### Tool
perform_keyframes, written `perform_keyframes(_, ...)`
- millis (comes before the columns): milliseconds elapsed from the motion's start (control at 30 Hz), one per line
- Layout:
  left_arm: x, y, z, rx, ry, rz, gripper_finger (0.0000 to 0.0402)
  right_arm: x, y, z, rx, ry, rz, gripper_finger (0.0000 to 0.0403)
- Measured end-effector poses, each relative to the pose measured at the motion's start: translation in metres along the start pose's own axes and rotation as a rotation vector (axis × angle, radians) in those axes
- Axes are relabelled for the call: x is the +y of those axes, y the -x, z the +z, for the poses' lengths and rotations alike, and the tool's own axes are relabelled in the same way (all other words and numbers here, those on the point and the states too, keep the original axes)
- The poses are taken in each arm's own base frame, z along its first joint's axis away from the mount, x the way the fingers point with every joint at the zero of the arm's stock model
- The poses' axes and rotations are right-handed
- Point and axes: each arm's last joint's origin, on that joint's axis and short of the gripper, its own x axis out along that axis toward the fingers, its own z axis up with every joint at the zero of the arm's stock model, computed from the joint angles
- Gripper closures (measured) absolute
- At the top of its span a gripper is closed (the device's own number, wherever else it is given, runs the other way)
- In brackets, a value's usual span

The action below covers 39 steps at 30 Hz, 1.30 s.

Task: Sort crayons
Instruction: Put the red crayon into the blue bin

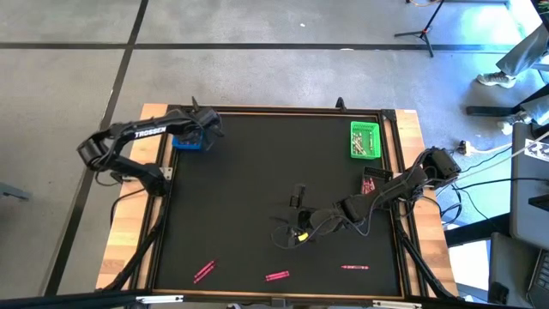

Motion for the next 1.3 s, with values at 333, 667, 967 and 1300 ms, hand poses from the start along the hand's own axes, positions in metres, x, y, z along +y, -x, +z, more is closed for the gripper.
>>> perform_keyframes(333,0.001,-0.003,0.001,0.009,-0.069,0.007,0.0310,0.000,0.000,0.000,0.000,-0.026,0.001,0.0221)
perform_keyframes(667,-0.010,0.029,-0.008,-0.132,-0.136,-0.049,0.0285,0.000,0.000,0.000,0.000,-0.026,0.001,0.0221)
perform_keyframes(967,-0.037,0.080,-0.039,-0.322,-0.296,-0.363,0.0286,0.000,0.000,0.000,0.000,-0.026,0.001,0.0221)
perform_keyframes(1300,-0.083,0.133,-0.078,-0.571,-0.555,-0.716,0.0286,0.000,0.000,0.000,0.000,-0.027,0.001,0.0221)
